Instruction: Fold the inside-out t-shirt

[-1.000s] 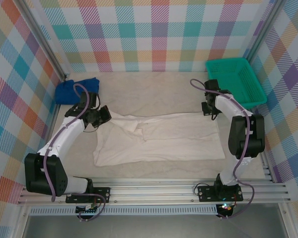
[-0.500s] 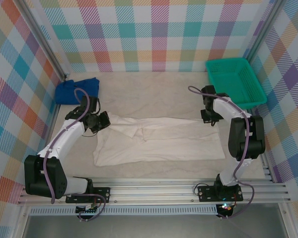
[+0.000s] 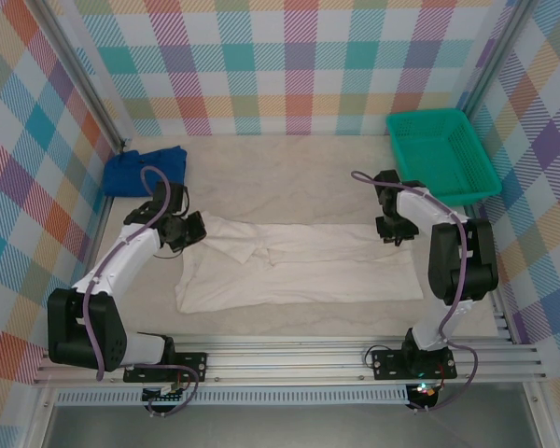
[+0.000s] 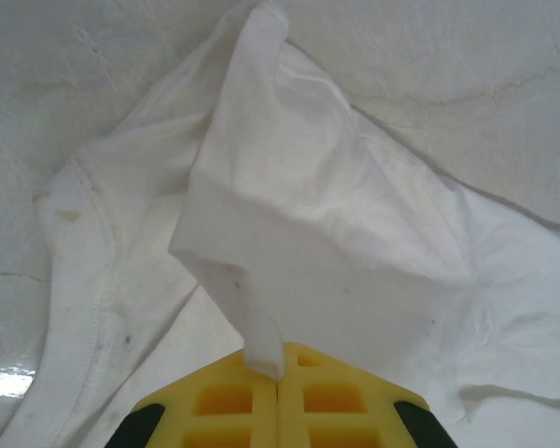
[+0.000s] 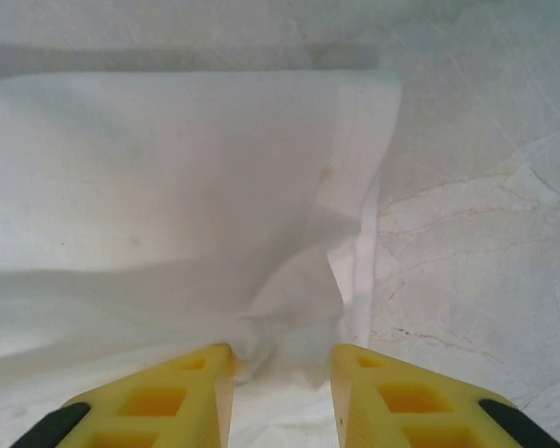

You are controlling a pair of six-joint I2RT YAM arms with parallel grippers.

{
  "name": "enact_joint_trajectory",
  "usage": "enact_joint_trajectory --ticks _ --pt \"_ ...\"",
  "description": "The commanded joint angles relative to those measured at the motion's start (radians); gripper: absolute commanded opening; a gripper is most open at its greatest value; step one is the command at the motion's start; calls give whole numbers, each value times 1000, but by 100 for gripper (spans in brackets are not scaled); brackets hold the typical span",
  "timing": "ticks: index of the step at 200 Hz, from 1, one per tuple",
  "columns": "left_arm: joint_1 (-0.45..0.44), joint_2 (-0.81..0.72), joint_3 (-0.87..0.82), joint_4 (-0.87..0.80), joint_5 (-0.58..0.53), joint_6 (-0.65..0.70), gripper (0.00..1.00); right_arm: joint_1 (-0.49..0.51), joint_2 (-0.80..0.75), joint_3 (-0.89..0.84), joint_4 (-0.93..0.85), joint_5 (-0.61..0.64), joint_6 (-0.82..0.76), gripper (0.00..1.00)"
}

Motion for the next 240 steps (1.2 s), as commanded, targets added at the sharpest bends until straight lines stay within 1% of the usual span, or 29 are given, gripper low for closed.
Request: enact_joint_trajectory --ticks 1,18,42,58,71,82,92,106,129,143,161,178,192,204,214,220,225,240 --pt "0 5 -26 14 15 9 0 8 -18 29 -31 7 42 41" --pt "-1 4 -41 18 22 5 0 7 -68 34 8 -81 48 48" --pt "0 3 -65 36 35 -7 0 7 -122 10 87 -165 58 50" --pt "-2 11 -73 49 49 -12 0 -1 -94 15 119 -193 57 50" --pt "-2 16 -74 49 56 -12 0 -13 -34 45 101 -198 67 46" --pt "-3 13 -74 44 58 -11 0 -22 11 60 74 -197 74 41" --pt "-4 2 -77 39 56 -12 0 -29 35 54 55 -193 85 36" --pt "-3 -15 -82 32 51 -12 0 -36 57 32 28 -178 94 31" --pt "-3 -21 -94 21 39 -12 0 -43 97 7 -16 -95 108 28" --pt "-3 -14 -104 19 40 -10 0 -43 111 4 -21 -70 115 27" --pt "-3 -6 -123 22 55 -16 0 -42 90 7 1 -75 114 28" --pt "-5 -9 -155 37 68 -30 0 -38 42 9 34 -111 98 33" --pt "-6 -6 -185 53 65 -40 4 -29 -1 18 56 -123 85 38" --pt "-6 0 -203 65 47 -44 6 3 -46 16 87 -136 58 41" --pt "-7 7 -210 73 26 -46 7 47 -85 12 116 -178 24 42" --pt "-7 10 -213 78 17 -49 10 78 -112 3 141 -221 4 43" --pt "-6 11 -216 82 15 -49 11 109 -135 -9 169 -272 -10 43" --pt "-6 12 -219 93 26 -54 13 202 -201 -64 278 -455 -16 46"
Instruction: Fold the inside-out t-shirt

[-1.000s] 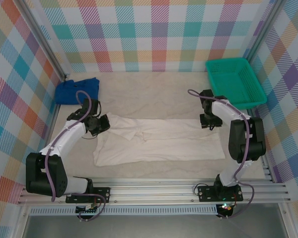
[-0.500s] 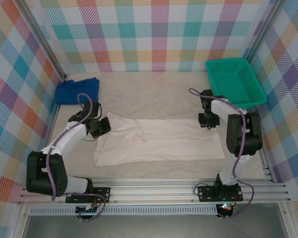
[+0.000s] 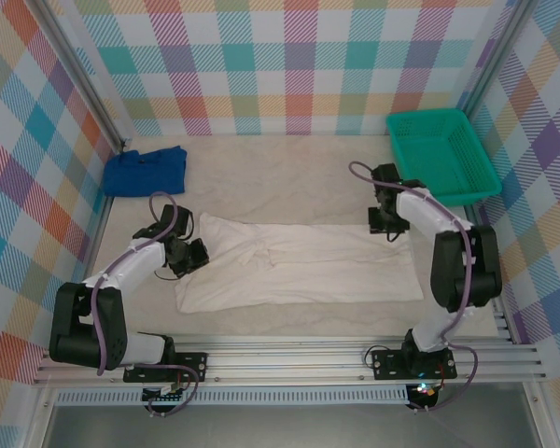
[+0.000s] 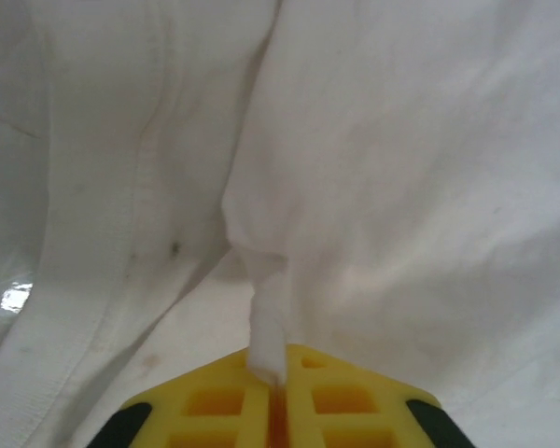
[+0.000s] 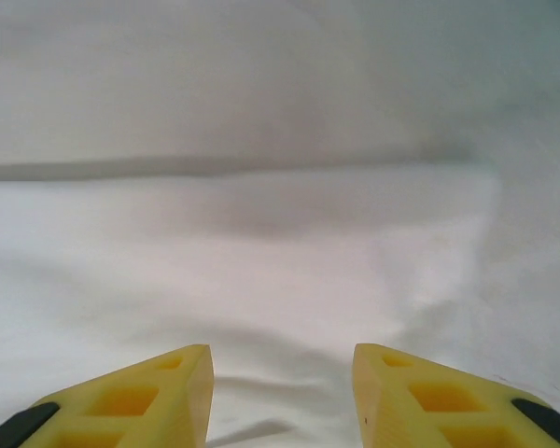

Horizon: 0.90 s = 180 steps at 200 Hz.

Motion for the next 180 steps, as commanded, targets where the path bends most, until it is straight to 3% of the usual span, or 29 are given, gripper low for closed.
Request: enact_joint_trajectory --ticks 1,22,49,69,125,180 --pt "-4 3 -10 39 -10 -19 13 139 -112 -66 162 -284 -50 47" --pt "-5 -14 -13 43 -21 -24 15 288 -128 -134 365 -501 48 48" --pt "-5 -19 -20 62 -43 -26 8 493 -13 -98 536 -525 156 46" --pt "-5 -8 -19 69 -36 -20 2 577 106 -19 581 -518 201 41" --pt "-3 -6 -17 86 -26 -14 0 653 334 155 509 -527 317 32" --pt "-4 6 -10 90 -17 -6 0 655 432 223 455 -472 333 38"
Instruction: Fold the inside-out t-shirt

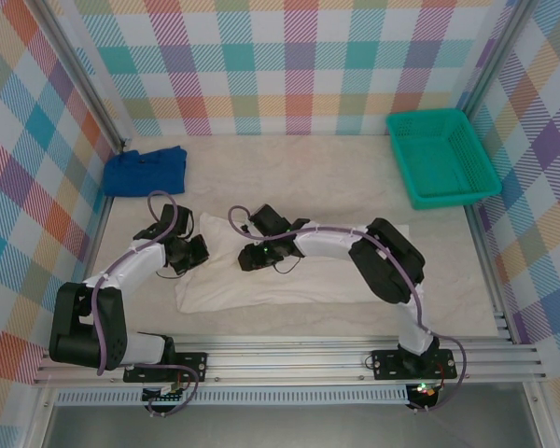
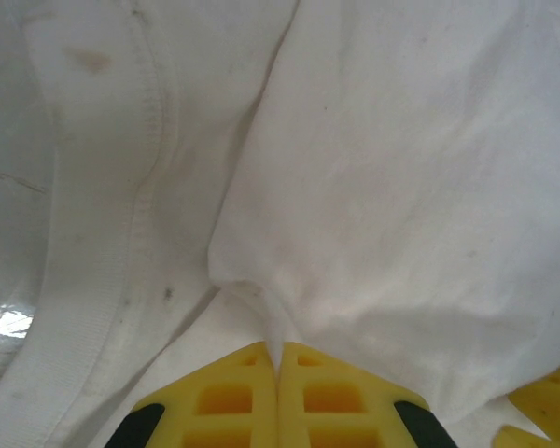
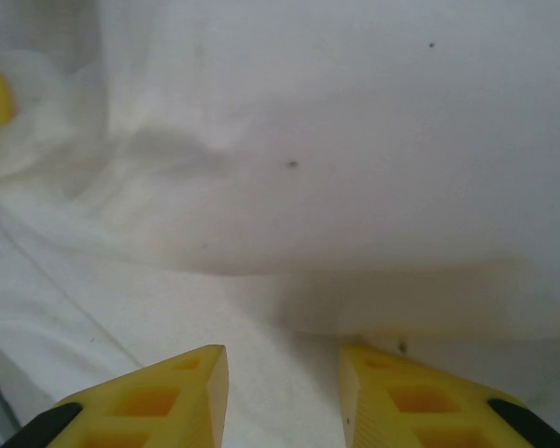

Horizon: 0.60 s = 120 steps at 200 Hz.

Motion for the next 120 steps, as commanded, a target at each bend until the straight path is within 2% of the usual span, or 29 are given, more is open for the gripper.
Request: enact_joint_trajectory --ticks 1,42,120 --pt "-3 7 3 15 7 11 0 3 43 60 -43 23 19 38" --pt "-3 10 2 12 7 15 0 9 67 81 -26 26 29 39" --pt "-3 18 0 18 18 18 0 11 50 95 -7 52 55 19"
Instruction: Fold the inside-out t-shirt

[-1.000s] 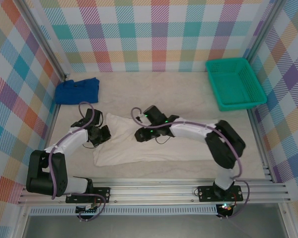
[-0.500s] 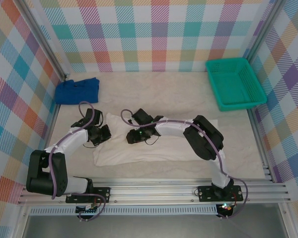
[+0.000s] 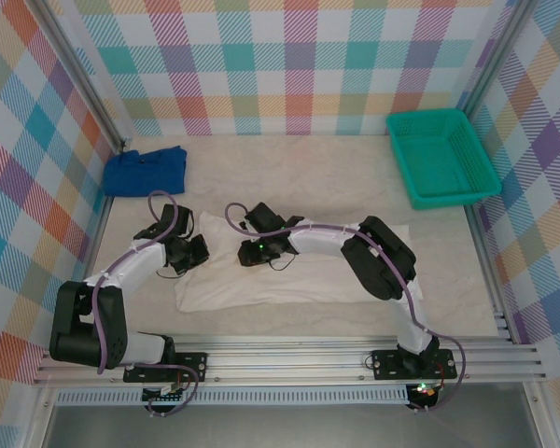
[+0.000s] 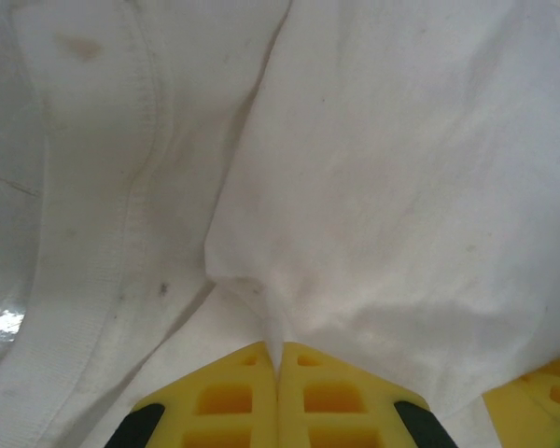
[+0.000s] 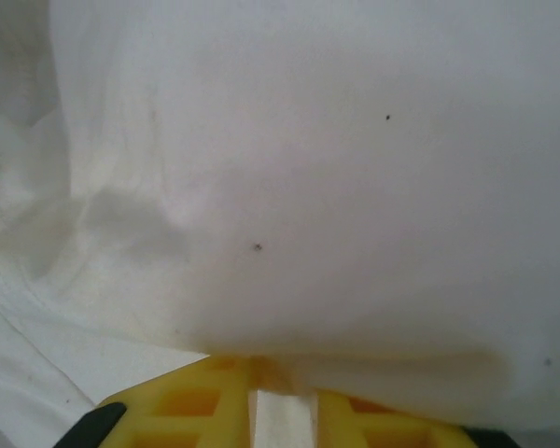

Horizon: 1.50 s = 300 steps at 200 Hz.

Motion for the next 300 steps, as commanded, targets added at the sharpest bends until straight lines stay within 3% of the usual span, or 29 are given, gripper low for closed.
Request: enact_joint_trajectory --ticks 1,62,114,160,229,243,257,274,300 --pt "-3 11 0 7 16 17 0 7 -7 23 9 8 14 18" --pt "-3 10 -3 5 13 16 0 7 -64 -5 6 -1 25 5" --pt "-3 4 -9 0 1 17 0 4 -149 -71 -50 -63 30 2" --pt "-4 -10 -33 -14 0 13 0 3 -181 -105 -117 -116 26 4" --pt "-4 -94 -78 -47 27 -13 0 -33 -93 -43 -241 -137 57 18" --pt "-6 -149 -82 -66 40 -22 4 -55 -106 -53 -254 -141 53 23" --pt "-4 -208 -75 -93 29 -26 18 -71 -136 -63 -258 -142 26 28" --pt "-3 -277 -47 -130 -35 -19 32 -82 -170 -57 -281 -131 -17 33" --pt "1 -339 -18 -112 -158 -2 45 -82 -217 -54 -265 -106 -85 34"
